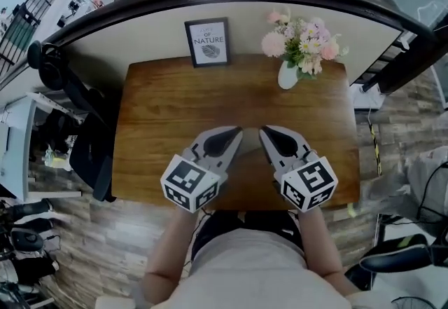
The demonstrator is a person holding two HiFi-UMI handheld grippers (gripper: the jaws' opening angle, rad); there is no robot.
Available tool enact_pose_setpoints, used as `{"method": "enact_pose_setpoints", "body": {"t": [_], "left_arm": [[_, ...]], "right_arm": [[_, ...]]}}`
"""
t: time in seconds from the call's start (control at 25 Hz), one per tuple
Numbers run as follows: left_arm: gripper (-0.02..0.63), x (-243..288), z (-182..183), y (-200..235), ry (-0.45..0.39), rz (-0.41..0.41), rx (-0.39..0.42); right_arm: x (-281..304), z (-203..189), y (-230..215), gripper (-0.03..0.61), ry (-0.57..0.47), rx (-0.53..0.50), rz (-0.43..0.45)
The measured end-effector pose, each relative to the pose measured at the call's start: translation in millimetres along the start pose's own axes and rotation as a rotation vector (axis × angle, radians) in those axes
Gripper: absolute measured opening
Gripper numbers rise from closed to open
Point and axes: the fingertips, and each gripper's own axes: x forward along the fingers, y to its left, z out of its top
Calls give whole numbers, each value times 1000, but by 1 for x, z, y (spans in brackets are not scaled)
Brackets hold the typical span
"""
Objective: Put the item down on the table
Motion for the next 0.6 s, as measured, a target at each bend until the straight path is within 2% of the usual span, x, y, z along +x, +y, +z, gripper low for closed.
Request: {"method": "enact_pose_setpoints", "body": {"t": [0.12,0.4,0.6], "left_arm": [[14,-12,2,-2,-45,8,-30],[14,-28,-20,-4,12,64,-81],[14,-28,-31,-7,24,55,-110]], "right_arm": [[-2,5,9,9,-9,-20,30],[-5,-2,26,9,9,-45,79],[-6,-10,36,9,26,-40,105]]}}
